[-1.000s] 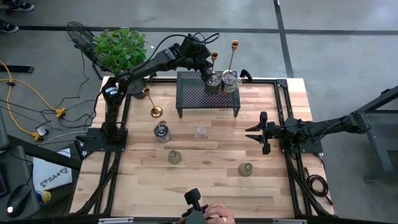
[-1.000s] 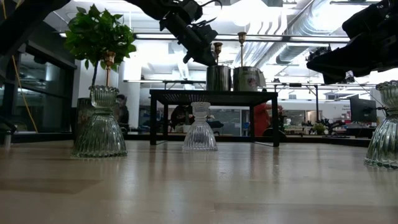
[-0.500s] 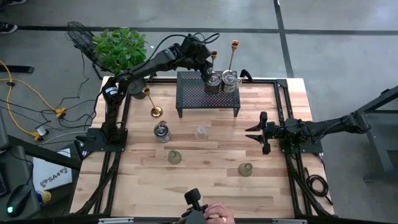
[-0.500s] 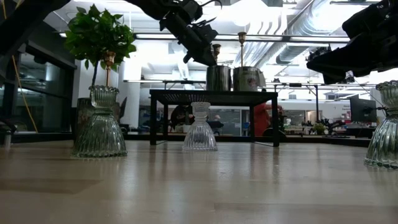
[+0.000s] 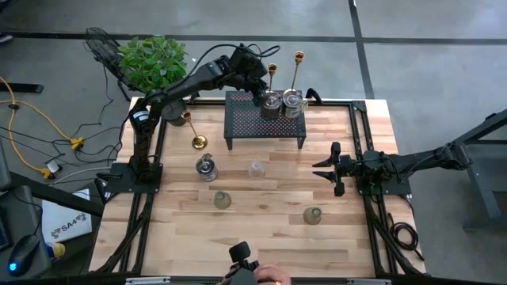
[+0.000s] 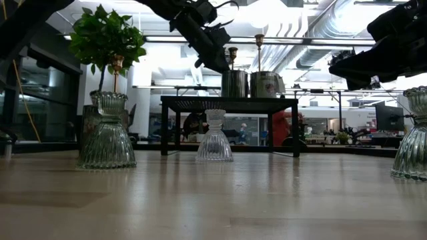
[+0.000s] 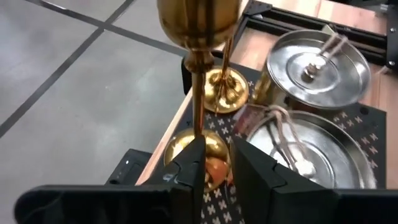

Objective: Pick & Place candle stick holders
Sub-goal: Put the gold candle holder on the shelf aligned with the other gold candle holder

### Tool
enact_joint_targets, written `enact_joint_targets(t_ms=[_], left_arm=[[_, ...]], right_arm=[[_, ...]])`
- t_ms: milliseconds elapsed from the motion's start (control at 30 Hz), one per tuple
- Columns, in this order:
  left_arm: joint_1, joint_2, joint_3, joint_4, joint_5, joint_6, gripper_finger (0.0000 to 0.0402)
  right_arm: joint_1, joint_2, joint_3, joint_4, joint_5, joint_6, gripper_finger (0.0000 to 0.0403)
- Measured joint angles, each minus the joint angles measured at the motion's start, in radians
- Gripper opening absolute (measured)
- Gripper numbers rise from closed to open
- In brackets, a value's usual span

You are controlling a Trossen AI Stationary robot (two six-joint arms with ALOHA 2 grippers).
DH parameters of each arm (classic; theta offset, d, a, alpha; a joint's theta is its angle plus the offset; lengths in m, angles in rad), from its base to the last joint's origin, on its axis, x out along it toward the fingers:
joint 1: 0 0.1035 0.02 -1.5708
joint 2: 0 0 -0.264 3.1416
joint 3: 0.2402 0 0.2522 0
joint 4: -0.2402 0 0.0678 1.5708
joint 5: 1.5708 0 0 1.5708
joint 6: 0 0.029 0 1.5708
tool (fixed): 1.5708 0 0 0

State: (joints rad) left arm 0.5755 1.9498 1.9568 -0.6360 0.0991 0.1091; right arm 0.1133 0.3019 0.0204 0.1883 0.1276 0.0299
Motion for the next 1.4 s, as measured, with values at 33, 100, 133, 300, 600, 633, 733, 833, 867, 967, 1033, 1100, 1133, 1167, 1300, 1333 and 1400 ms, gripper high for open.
enact_joint_targets(t_ms=[33, 100, 133, 300, 600, 633, 733, 833, 867, 967, 1033, 1100, 1133, 1167, 1300, 1333, 1400], left_arm=[[0.000, -0.008, 0.000, -0.018, 0.000, 0.004, 0.0074], [0.000, -0.024, 0.000, -0.039, 0.000, 0.017, 0.0074], [0.000, -0.030, 0.000, -0.058, 0.000, 0.018, 0.0074], [0.000, -0.066, 0.000, -0.134, -0.003, 0.040, 0.0074], [-0.014, -0.139, 0.000, -0.310, 0.008, 0.044, 0.0074], [-0.020, -0.150, 0.000, -0.337, -0.010, 0.044, 0.0074], [-0.048, -0.180, 0.000, -0.393, -0.062, 0.040, 0.0074], [-0.084, -0.214, 0.000, -0.431, -0.113, 0.031, 0.0074], [-0.097, -0.225, 0.000, -0.435, -0.129, 0.024, 0.0074], [-0.133, -0.263, -0.010, -0.461, -0.172, 0.010, 0.0074], [-0.158, -0.297, -0.038, -0.462, -0.202, -0.010, 0.0074], [-0.177, -0.336, -0.084, -0.461, -0.228, -0.034, 0.0074], [-0.186, -0.356, -0.112, -0.461, -0.242, -0.050, 0.0074], [-0.197, -0.378, -0.141, -0.456, -0.255, -0.065, 0.0074], [-0.247, -0.485, -0.281, -0.411, -0.322, -0.138, 0.0074], [-0.263, -0.515, -0.322, -0.382, -0.338, -0.155, 0.0074], [-0.297, -0.581, -0.403, -0.336, -0.368, -0.185, 0.0074]], right_arm=[[0.000, 0.000, 0.000, 0.000, 0.000, 0.000, 0.0099], [0.000, 0.000, 0.000, 0.000, 0.000, 0.000, 0.0099], [0.000, 0.000, 0.000, 0.000, 0.000, 0.000, 0.0099], [0.000, 0.000, 0.000, 0.000, 0.000, 0.000, 0.0099], [0.000, 0.000, 0.000, 0.000, 0.000, 0.000, 0.0099], [0.000, 0.000, 0.000, 0.000, 0.000, 0.000, 0.0099], [0.000, 0.000, 0.000, 0.000, 0.000, 0.000, 0.0099], [0.000, 0.000, 0.000, 0.000, 0.000, 0.000, 0.0099], [0.000, 0.000, 0.000, 0.000, 0.000, 0.000, 0.0099], [0.000, 0.000, 0.000, 0.000, 0.000, 0.000, 0.0099], [0.000, 0.000, 0.000, 0.000, 0.000, 0.000, 0.0099], [0.000, 0.000, 0.000, 0.000, 0.000, 0.000, 0.0099], [0.000, 0.000, 0.000, 0.000, 0.000, 0.000, 0.0099], [0.000, 0.000, 0.000, 0.000, 0.000, 0.000, 0.0099], [0.000, 0.000, 0.000, 0.000, 0.000, 0.000, 0.0099], [0.000, 0.000, 0.000, 0.000, 0.000, 0.000, 0.0099], [0.000, 0.000, 0.000, 0.000, 0.000, 0.000, 0.0099]])
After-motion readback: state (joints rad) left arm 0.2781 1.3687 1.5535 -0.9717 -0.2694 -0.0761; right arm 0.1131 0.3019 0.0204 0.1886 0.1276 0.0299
